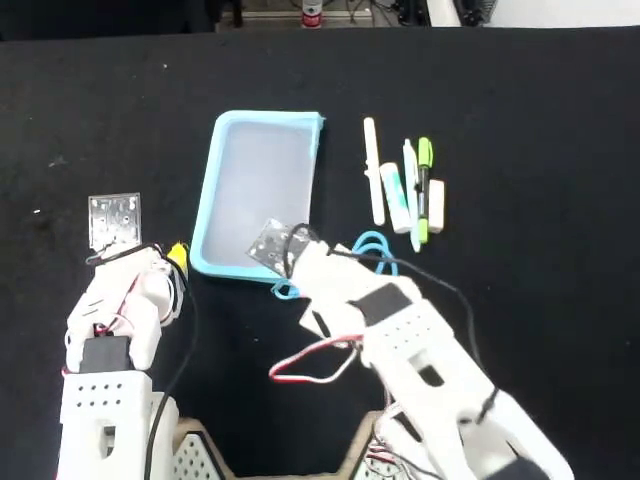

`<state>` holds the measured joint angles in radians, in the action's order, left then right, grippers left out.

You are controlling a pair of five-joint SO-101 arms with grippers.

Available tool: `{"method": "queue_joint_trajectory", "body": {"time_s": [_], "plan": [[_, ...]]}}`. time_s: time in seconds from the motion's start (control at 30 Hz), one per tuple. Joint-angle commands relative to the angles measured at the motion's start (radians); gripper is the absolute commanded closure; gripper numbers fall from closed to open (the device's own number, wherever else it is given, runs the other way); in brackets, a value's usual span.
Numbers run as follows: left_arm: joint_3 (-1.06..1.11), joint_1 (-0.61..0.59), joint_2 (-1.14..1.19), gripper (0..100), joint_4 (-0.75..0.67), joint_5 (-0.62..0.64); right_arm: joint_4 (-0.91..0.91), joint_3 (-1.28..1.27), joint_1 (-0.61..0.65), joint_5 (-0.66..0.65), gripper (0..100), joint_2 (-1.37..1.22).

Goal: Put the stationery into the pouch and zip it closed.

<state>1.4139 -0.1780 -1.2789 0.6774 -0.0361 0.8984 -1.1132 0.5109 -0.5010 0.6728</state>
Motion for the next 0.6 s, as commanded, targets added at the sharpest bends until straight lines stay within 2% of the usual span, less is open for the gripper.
{"method": "queue_joint_trajectory", "body": {"time_s": [0.0, 0.13, 0.27, 0.37, 0.57], "plan": [[-0.065, 0.001, 0.064, 82, 0.003, 0.008, -0.054, 0.079, 0.006, -0.098, 86.9, -0.082], [-0.136, -0.025, 0.229, 82, -0.014, 0.011, -0.103, 0.071, 0.006, -0.215, 78.9, -0.142], [-0.219, -0.096, 0.440, 82, -0.057, 0.017, -0.106, 0.079, 0.009, -0.244, 80.5, -0.185], [-0.274, -0.107, 0.562, 82, -0.057, 0.052, -0.120, 0.073, 0.005, -0.302, 80.5, -0.214], [-0.312, -0.107, 0.637, 82, -0.055, 0.069, -0.284, 0.061, -0.046, -0.370, 80.6, -0.326]]}}
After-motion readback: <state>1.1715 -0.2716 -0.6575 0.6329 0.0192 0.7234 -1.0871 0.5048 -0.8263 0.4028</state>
